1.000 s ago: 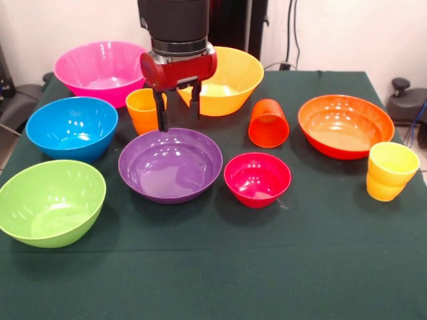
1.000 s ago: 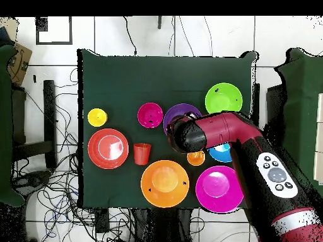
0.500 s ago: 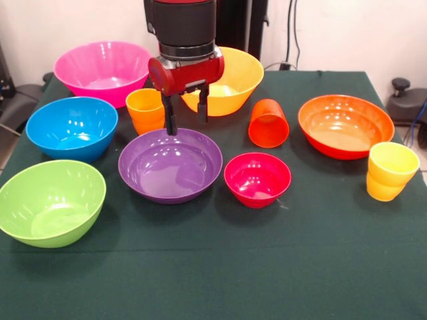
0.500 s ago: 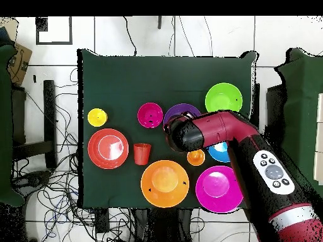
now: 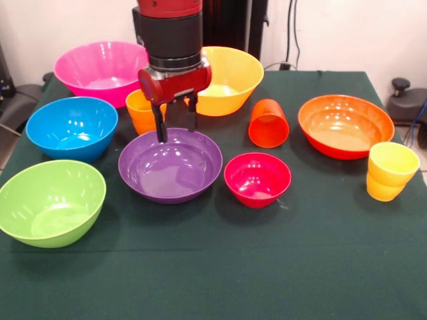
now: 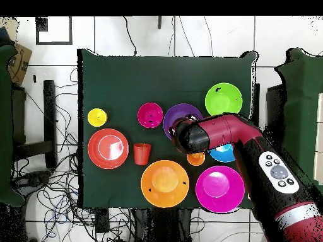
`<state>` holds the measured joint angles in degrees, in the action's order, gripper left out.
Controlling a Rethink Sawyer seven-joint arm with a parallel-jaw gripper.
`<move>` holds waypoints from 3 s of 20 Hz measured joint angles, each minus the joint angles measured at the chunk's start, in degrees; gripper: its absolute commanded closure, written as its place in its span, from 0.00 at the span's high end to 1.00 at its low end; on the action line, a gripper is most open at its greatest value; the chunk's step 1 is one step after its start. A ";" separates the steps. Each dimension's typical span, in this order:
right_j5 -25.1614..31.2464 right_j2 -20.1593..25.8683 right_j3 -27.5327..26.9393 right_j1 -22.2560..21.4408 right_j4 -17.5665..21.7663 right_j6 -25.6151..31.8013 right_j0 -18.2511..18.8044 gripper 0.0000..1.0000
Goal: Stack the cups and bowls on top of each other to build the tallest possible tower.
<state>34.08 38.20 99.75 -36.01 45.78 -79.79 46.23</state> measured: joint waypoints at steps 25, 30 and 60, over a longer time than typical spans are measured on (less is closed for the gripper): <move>9.42 9.51 -2.57 10.17 1.38 33.73 3.93 1.00; 9.42 11.33 -2.87 10.13 1.38 34.18 3.93 1.00; 11.29 12.24 -7.70 6.43 3.31 35.70 1.00 1.00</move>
<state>45.37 50.45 92.06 -29.58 49.09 -44.09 47.23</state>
